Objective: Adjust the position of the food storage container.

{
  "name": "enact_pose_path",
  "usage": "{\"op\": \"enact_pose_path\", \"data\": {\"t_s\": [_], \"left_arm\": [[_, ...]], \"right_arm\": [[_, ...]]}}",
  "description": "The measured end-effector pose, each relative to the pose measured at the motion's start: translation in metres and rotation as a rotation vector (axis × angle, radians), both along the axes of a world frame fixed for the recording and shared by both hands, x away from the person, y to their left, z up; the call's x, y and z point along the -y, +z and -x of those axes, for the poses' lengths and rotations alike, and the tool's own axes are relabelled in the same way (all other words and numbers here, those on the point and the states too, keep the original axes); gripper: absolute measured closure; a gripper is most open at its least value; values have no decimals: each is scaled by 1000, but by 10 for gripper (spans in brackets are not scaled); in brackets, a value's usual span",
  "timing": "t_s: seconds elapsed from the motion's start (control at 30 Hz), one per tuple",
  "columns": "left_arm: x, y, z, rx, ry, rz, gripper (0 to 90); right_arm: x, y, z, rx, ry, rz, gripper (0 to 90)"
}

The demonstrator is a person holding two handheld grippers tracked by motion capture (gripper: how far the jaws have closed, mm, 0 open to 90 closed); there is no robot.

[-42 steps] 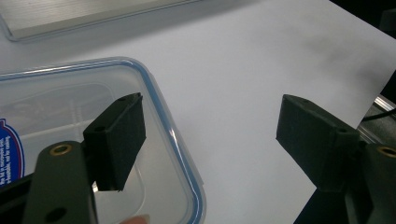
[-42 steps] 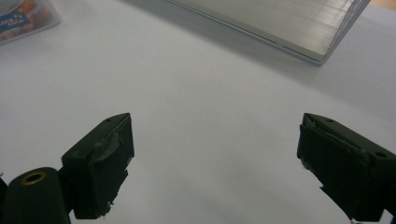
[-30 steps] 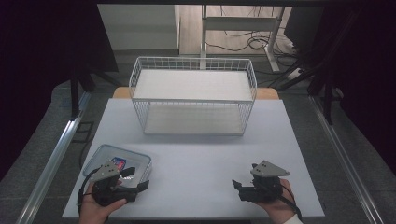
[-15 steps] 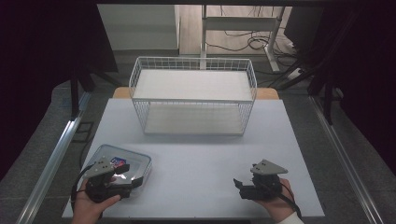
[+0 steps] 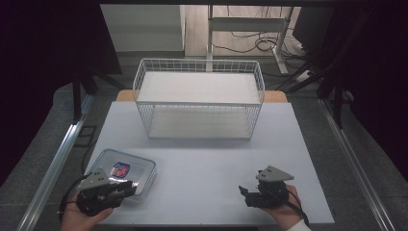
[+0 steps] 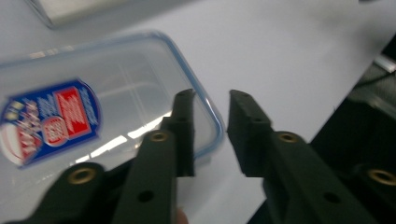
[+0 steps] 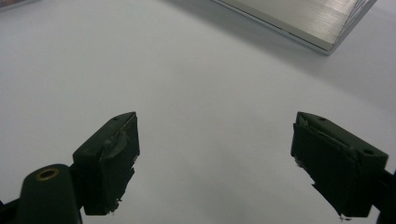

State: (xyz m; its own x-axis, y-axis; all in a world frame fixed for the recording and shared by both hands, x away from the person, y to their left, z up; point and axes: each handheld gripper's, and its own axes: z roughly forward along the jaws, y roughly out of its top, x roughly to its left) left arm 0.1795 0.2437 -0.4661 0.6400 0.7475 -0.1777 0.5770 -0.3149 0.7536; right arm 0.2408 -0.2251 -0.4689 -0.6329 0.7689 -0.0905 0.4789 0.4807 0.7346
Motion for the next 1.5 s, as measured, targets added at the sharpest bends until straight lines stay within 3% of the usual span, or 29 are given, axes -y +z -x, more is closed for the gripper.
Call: {"op": "enact_pose_path", "data": {"t_s": [0.03, 0.1, 0.17, 0.33, 0.4, 0.43, 0.5, 0.67, 0.77, 0.97, 1.2, 1.37, 1.5], "left_arm": [[3, -4, 2, -17, -24, -24, 810], [4, -6, 4, -20, -30, -34, 837], [5, -8, 6, -33, -68, -43, 900], [8, -18, 9, -67, -101, -107, 900], [10, -25, 9, -88, -110, -156, 900], [10, -25, 9, -88, -110, -156, 900], [14, -32, 7, -91, -93, -228, 900], [17, -40, 0, -103, -85, -260, 900], [18, -42, -3, -111, -86, -251, 900], [26, -39, -12, -87, -29, -262, 900], [44, -41, -33, -82, 7, -270, 900], [56, -42, -47, -92, -8, -262, 900], [56, -36, -40, -79, -21, -246, 900]], "right_arm": [[-1, -1, 0, -3, -2, 1, 155], [-1, -1, 0, -5, -1, 1, 155], [-2, -2, 0, -6, 5, 8, 155], [-3, -3, 1, -11, 2, 8, 155], [-3, -3, 1, -16, 0, 6, 156], [-3, -4, 1, -13, 4, 10, 155], [-4, -4, 0, -15, 4, 12, 155], [-3, -4, 0, -11, 6, 13, 155], [-2, -4, 0, -12, 6, 11, 155], [-2, -3, -1, -14, -2, 0, 157], [-1, -3, -2, -15, -1, -2, 156], [0, -3, -2, -15, -2, -6, 157], [1, -3, -1, -18, 2, -4, 157]]}}
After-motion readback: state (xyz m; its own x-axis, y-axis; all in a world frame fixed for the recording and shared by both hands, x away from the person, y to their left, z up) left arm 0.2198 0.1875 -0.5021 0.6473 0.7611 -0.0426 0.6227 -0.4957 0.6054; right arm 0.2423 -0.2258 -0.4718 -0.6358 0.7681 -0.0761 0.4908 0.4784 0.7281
